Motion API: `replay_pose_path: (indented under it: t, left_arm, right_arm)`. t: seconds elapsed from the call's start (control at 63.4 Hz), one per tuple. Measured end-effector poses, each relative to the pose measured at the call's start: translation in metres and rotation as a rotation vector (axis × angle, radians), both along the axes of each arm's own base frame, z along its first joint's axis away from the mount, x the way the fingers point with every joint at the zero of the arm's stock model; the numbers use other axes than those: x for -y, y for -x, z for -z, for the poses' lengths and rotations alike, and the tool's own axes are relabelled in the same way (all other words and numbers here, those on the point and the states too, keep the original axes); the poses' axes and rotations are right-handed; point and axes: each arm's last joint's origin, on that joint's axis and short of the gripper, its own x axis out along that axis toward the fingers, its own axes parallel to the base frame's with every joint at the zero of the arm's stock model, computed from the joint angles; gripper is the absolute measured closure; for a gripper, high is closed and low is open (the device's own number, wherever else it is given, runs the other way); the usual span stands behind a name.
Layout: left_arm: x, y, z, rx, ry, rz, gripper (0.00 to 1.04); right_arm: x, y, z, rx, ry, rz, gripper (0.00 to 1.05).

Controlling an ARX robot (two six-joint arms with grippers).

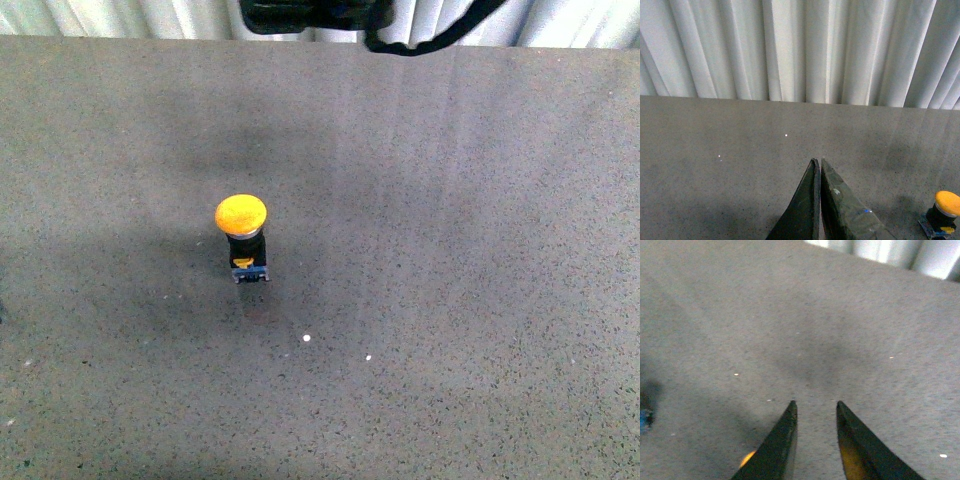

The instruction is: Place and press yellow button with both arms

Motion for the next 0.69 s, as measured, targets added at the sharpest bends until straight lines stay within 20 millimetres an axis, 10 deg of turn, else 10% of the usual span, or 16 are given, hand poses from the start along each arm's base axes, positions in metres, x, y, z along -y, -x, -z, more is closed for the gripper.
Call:
replay_pose_path:
  t: [0.142, 0.474, 0.694]
  left_arm:
    - [0.000, 0.000, 0.000, 0.000, 0.000, 0.000, 1.03]
    - [0.000, 0.000, 0.000, 0.000, 0.000, 0.000, 1.03]
    - [0.000, 0.000, 0.000, 0.000, 0.000, 0.000, 1.03]
  right_arm:
    - [0.025, 0.017, -0.029, 0.137, -0.001, 0.044, 0.45]
    - [0.093, 0.085, 0.010, 0.439, -0.066, 0.362, 1.04]
    - [0.122, 0.122, 0.031, 0.427, -0.059, 0.364, 1.03]
